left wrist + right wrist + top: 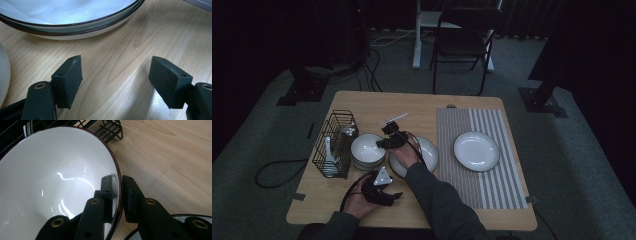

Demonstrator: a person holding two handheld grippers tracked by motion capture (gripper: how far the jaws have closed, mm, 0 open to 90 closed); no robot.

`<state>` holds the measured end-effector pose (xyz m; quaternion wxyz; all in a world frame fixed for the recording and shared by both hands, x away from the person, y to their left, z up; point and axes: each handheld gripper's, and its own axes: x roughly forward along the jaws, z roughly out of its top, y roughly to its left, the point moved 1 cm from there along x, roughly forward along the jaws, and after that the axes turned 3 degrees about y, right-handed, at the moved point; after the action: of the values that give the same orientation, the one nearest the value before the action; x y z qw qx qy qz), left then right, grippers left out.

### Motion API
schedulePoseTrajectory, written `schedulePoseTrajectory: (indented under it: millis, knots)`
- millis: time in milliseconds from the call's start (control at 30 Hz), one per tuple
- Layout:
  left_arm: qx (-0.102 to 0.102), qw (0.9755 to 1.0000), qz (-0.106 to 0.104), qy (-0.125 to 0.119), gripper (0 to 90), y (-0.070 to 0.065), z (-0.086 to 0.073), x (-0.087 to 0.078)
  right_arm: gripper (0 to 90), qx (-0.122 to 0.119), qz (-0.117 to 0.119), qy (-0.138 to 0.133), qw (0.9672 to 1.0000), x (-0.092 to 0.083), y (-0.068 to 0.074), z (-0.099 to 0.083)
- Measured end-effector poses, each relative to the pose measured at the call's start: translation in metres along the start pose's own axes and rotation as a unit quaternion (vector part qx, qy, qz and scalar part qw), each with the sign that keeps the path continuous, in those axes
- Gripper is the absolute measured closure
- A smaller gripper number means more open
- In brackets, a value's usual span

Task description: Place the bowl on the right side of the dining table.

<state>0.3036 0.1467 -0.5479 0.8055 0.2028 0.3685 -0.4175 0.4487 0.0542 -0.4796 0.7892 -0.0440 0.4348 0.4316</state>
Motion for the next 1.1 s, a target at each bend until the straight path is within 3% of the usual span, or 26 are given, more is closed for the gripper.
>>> schedulePoseTrajectory:
  millis: [167, 533, 633, 833, 933, 1100]
  knots:
    - [0.0, 1.0, 0.0, 0.0, 27.5, 0.0, 0.0, 0.0, 80.7, 0.003, -0.002, -0.002, 1.0, 0.0, 0.0, 0.0]
    - [0.002, 1.0, 0.0, 0.002, 27.5, 0.0, 0.0, 0.0, 82.5, 0.035, 0.017, -0.018, 0.9991, -0.002, -0.005, -0.004]
    - [0.002, 1.0, 0.0, 0.001, 27.5, 0.0, 0.0, 0.0, 81.9, 0.054, 0.034, -0.027, 0.9976, -0.006, -0.01, -0.003]
    - [0.002, 1.0, 0.0, 0.001, 27.5, 0.0, 0.0, 0.0, 81.9, 0.064, 0.044, -0.03, 0.9965, -0.007, -0.012, -0.004]
    - [0.002, 1.0, 0.0, 0.001, 27.5, 0.0, 0.0, 0.0, 81.9, 0.084, 0.065, -0.042, 0.9935, -0.01, -0.016, -0.005]
    - [0.0, 1.0, 0.0, 0.0, 27.5, 0.0, 0.0, 0.0, 81.8, 0.087, 0.072, -0.051, 0.9923, -0.017, -0.017, -0.004]
